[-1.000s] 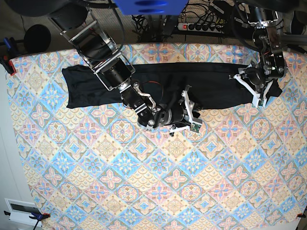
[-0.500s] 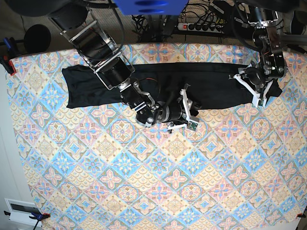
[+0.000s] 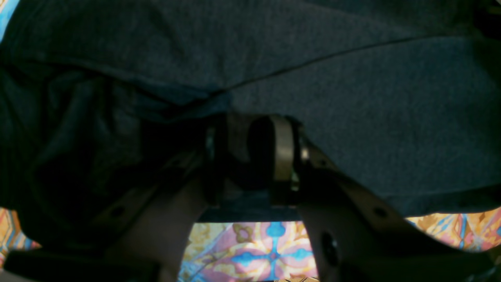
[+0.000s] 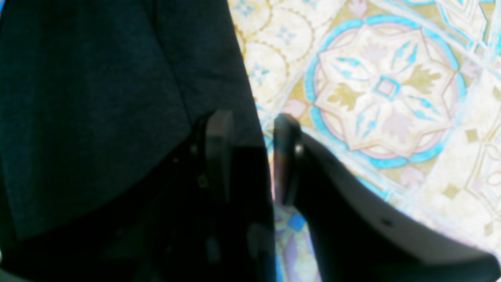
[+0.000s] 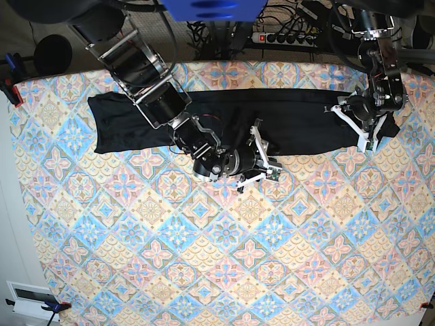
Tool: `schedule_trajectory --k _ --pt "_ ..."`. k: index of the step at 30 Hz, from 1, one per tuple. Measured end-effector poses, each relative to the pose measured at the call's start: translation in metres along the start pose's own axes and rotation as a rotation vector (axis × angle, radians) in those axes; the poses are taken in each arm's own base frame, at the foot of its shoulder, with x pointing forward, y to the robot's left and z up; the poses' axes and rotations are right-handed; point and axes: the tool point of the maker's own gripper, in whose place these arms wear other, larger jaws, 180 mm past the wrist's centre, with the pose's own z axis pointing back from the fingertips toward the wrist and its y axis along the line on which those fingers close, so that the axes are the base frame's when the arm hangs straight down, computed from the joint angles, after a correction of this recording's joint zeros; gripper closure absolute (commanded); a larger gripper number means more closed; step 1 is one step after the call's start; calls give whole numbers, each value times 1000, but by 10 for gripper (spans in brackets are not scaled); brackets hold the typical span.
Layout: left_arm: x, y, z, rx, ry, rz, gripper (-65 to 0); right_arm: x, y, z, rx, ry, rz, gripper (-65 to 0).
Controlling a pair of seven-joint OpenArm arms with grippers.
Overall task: Layout the t-shirt on the table in an organized manner, then fold the t-shirt properly
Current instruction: 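Move the right gripper to the middle of the strip and grasp it, then pull the strip's loose end with the left gripper away from the body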
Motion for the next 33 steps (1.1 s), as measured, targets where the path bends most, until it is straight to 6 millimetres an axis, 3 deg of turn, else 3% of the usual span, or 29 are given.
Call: schedule_trajectory --k 9,17,21,26,30,33 --pt "13 -5 8 -2 -42 -24 -159 -6 10 -8 25 79 61 -7" --pt "13 -4 9 0 -45 -20 -159 5 13 1 -1 108 132 0" --pt "12 -4 8 0 -41 -20 -159 15 -16 26 -97 101 102 0" --pt "8 -4 8 0 -33 -20 -159 53 -47 54 -204 7 115 0" --pt "5 -3 8 2 -26 -20 -159 43 -56 67 -233 -1 79 0" --pt "6 -4 8 0 -28 -20 -159 33 -76 85 -293 11 51 0"
